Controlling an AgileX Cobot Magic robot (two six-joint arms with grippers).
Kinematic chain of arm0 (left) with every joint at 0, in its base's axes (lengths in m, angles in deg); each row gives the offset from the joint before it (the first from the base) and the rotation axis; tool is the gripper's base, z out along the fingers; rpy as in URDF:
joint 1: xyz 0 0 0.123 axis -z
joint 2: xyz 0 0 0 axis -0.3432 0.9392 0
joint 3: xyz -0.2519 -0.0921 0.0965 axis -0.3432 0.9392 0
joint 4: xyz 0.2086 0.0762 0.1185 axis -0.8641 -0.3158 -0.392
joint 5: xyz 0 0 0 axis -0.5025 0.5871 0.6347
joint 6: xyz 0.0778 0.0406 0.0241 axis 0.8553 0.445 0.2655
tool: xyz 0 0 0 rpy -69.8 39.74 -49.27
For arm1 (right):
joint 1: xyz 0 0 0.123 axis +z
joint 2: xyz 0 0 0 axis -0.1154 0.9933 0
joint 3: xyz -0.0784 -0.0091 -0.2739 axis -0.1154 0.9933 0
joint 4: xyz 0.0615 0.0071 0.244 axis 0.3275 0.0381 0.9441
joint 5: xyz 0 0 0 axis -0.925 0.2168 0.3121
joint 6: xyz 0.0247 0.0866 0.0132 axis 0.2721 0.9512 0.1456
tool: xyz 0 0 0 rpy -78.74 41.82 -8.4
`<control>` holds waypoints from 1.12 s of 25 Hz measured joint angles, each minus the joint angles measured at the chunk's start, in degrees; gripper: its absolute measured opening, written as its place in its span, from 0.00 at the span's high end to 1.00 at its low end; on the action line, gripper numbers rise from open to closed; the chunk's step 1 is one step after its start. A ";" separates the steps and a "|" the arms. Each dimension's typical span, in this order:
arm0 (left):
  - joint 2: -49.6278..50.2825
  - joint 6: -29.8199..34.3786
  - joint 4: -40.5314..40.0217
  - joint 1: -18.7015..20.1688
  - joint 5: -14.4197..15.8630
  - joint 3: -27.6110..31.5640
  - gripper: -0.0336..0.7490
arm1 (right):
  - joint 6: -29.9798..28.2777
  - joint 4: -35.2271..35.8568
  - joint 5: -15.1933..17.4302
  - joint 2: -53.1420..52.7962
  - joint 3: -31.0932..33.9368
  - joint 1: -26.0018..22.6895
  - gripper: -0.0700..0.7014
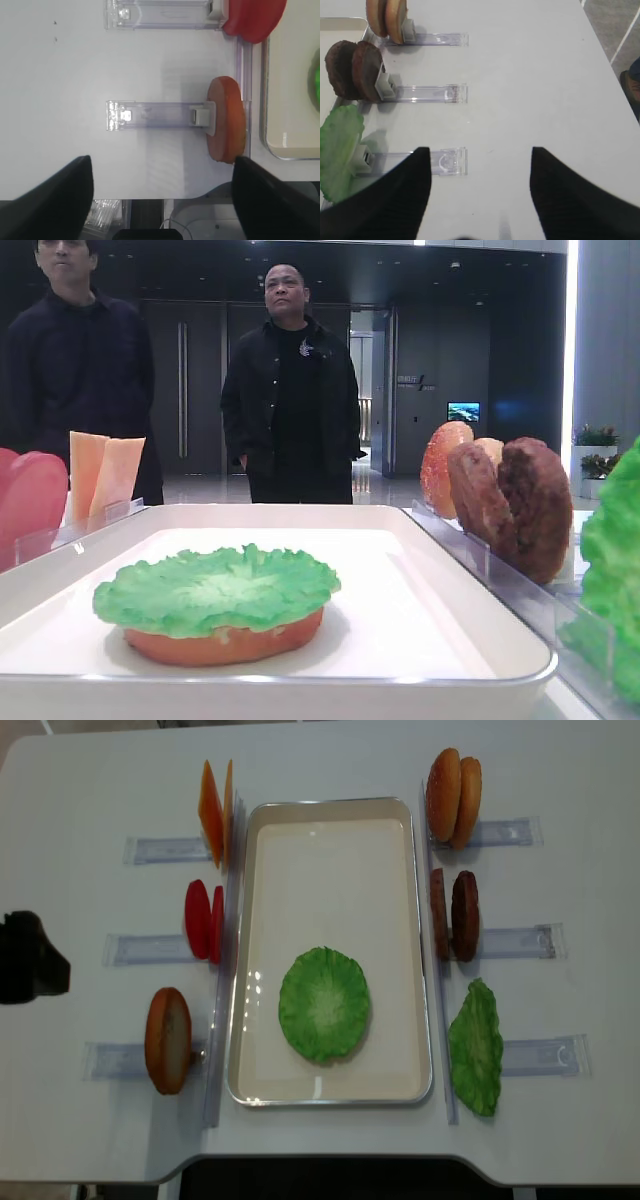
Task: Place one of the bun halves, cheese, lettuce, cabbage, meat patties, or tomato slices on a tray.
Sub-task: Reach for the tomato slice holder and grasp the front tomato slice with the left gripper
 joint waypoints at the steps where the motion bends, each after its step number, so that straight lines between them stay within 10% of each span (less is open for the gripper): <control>1: 1.55 0.00 0.00 0.00 0.00 -0.93 0.11 | 0.00 0.00 0.00 0.00 0.05 0.00 0.37; 28: 33.24 -0.05 -3.03 0.00 -0.43 -26.10 0.11 | 0.00 0.00 0.04 0.00 0.02 0.00 0.37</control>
